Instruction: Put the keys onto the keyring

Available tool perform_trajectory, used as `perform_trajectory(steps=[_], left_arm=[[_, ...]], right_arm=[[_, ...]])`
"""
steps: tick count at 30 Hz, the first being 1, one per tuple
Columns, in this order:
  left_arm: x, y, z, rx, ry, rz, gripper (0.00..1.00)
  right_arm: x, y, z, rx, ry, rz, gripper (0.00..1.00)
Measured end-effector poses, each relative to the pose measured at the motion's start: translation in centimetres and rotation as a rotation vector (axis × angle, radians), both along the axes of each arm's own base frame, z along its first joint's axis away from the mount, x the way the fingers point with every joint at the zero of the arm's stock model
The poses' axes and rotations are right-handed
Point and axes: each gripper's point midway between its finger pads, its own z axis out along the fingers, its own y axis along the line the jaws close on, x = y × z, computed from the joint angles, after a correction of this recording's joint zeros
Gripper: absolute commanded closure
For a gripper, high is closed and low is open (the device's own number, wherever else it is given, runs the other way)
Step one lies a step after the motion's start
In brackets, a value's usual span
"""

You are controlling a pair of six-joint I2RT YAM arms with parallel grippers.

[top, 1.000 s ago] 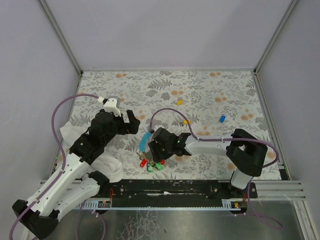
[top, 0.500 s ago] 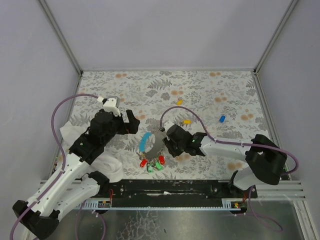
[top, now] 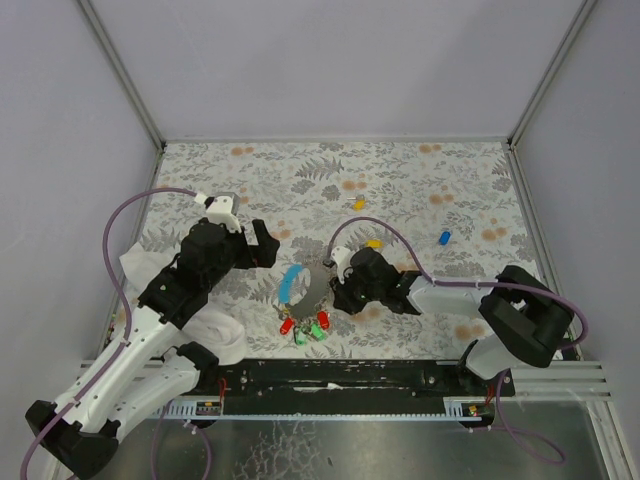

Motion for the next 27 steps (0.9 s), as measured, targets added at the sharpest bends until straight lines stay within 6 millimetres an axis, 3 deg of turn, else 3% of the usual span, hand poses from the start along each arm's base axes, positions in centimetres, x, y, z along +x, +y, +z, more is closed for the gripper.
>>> perform_trajectory(steps=[9, 18, 27], left_arm=[[0.0, 0.0, 0.0, 0.0, 0.001, 0.002, 0.0], [0.1, 0.0, -0.2, 0.003, 0.007, 0.0, 0.0], [0.1, -0.2, -0.4, 0.004, 0.014, -0.006, 0.0]], right_arm=[[1.1, 0.8, -0.6, 0.084, 0.013, 0.027, 0.71], [0.9, 1.9, -1.1, 0.138, 0.041, 0.076, 0.71], [1.8, 1.7, -1.0, 0.18, 0.034, 0.067, 0.7]])
